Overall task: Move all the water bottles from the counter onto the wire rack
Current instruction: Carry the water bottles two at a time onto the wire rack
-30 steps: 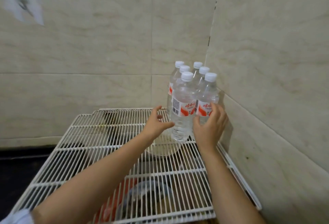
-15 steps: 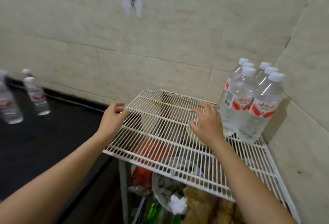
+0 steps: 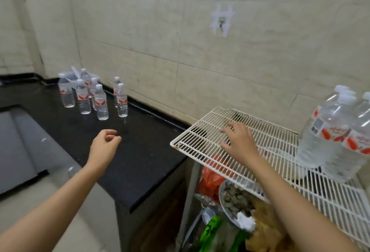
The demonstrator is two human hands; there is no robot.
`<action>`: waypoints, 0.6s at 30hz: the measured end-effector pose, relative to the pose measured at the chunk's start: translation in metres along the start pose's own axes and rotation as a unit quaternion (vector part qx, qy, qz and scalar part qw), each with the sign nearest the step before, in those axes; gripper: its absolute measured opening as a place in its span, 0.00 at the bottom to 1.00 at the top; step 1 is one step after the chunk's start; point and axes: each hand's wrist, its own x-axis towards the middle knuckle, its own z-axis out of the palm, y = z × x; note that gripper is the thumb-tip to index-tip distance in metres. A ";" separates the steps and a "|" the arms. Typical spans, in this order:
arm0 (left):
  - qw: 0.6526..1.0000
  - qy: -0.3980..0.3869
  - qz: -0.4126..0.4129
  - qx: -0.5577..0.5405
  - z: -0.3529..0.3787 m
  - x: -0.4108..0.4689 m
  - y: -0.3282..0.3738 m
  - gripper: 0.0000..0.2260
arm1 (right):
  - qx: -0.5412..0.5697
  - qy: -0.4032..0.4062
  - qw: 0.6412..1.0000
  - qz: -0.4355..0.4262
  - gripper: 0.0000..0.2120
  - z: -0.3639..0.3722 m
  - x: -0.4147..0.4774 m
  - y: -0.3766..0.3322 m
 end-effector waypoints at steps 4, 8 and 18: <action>1.000 0.022 0.004 0.008 -0.053 0.003 -0.010 0.11 | 0.014 0.006 0.999 -0.036 0.16 0.007 0.008 -0.063; 0.999 0.043 0.014 0.011 -0.131 -0.002 -0.026 0.11 | 0.059 0.007 0.995 -0.074 0.14 0.020 0.011 -0.142; 0.989 0.130 -0.030 0.066 -0.325 -0.041 -0.102 0.11 | 0.132 -0.052 0.968 -0.206 0.25 0.043 -0.019 -0.363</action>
